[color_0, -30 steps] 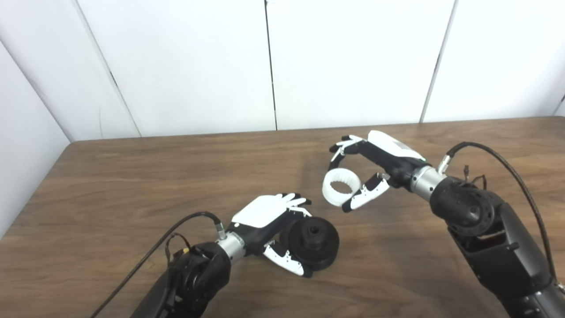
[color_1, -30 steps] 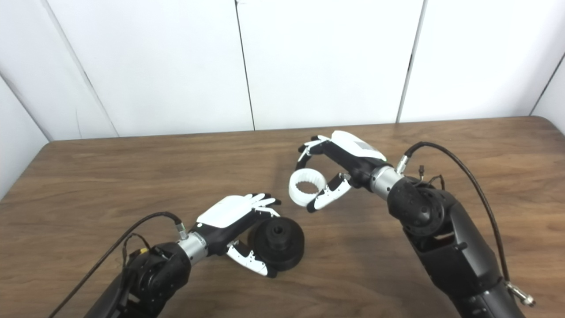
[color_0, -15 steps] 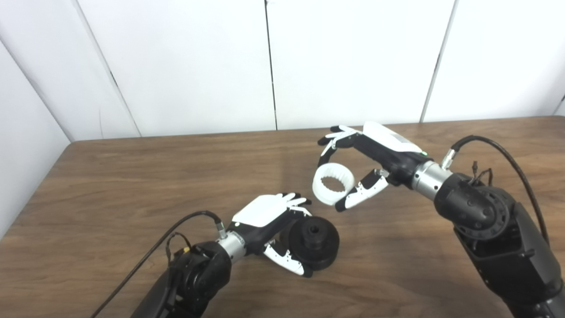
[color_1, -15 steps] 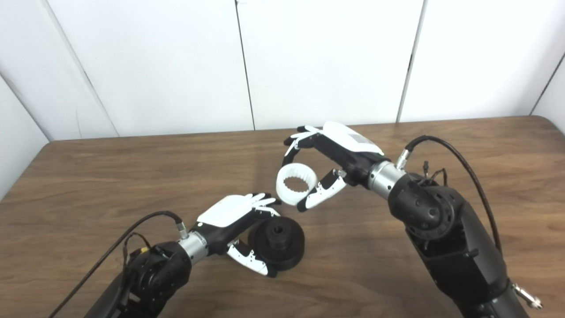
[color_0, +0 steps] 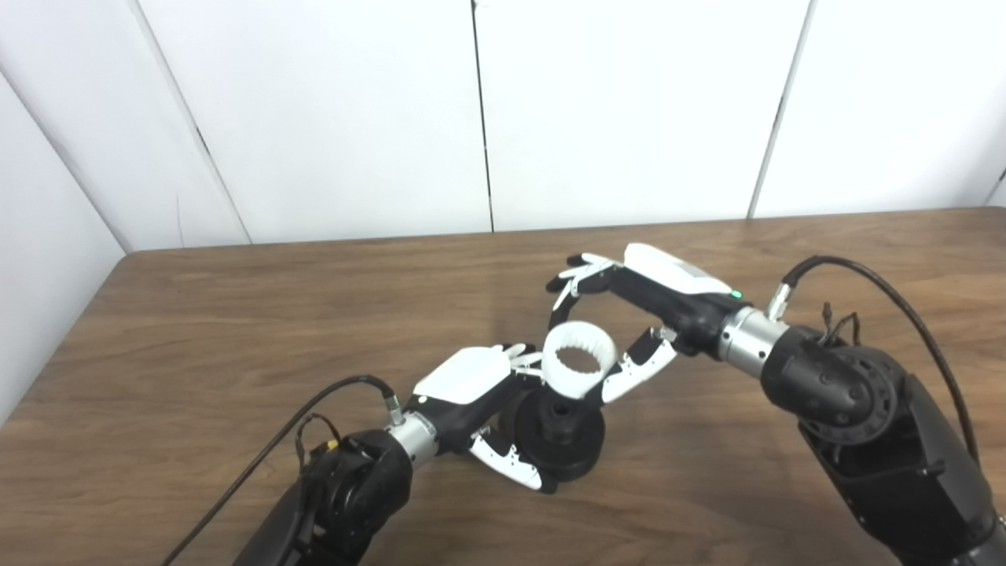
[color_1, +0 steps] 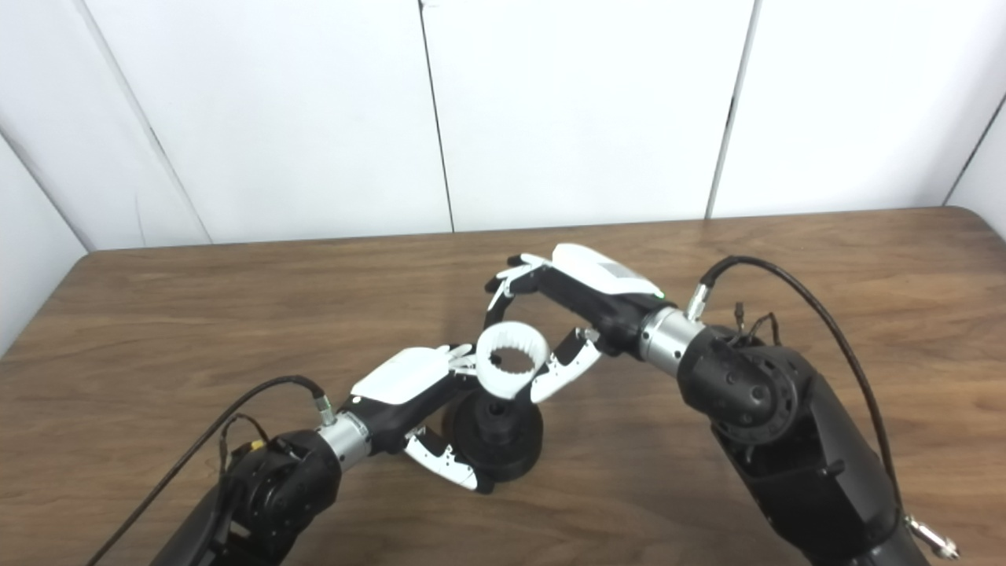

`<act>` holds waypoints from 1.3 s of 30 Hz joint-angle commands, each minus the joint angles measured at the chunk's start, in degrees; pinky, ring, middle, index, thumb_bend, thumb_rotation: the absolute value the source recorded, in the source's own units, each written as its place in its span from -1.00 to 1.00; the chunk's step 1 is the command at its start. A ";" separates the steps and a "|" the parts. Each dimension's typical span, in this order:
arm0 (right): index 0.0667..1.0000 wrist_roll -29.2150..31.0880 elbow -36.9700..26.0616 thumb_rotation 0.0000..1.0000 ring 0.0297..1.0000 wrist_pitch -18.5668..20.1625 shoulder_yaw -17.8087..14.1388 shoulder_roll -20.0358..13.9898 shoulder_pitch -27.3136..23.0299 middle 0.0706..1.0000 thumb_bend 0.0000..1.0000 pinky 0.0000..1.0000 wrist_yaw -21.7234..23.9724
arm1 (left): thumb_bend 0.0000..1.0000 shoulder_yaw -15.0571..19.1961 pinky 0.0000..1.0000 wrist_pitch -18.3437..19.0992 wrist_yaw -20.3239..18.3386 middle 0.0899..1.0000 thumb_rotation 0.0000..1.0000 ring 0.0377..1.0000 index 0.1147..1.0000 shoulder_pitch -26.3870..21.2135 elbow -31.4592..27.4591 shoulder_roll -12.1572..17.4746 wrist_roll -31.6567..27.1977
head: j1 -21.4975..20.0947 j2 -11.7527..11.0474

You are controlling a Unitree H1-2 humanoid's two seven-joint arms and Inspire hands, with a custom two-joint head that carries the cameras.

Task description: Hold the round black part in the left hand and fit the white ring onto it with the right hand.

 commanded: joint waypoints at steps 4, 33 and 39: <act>-0.09 0.18 -1.44 -0.71 0.96 -0.43 0.10 0.41 -1.42 0.70 0.05 0.99 -0.51 | 0.94 0.22 1.00 0.55 -0.51 0.92 -0.13 1.00 0.36 -1.78 -0.25 0.20 0.21 | 0.11 0.13; -0.09 -0.28 2.03 -0.70 0.98 -3.46 3.15 0.68 0.76 0.70 0.05 1.00 -1.25 | 0.98 0.56 1.00 0.62 -0.77 0.91 -0.11 1.00 0.36 -1.94 -0.88 -0.03 -0.08 | 0.46 0.07; -0.09 -0.36 2.64 -0.70 0.98 -4.32 3.11 1.04 1.11 0.70 0.05 1.00 -1.80 | 0.96 0.61 1.00 1.03 -1.26 0.92 -0.14 1.00 0.36 -1.85 -1.50 0.10 -0.11 | 0.71 0.10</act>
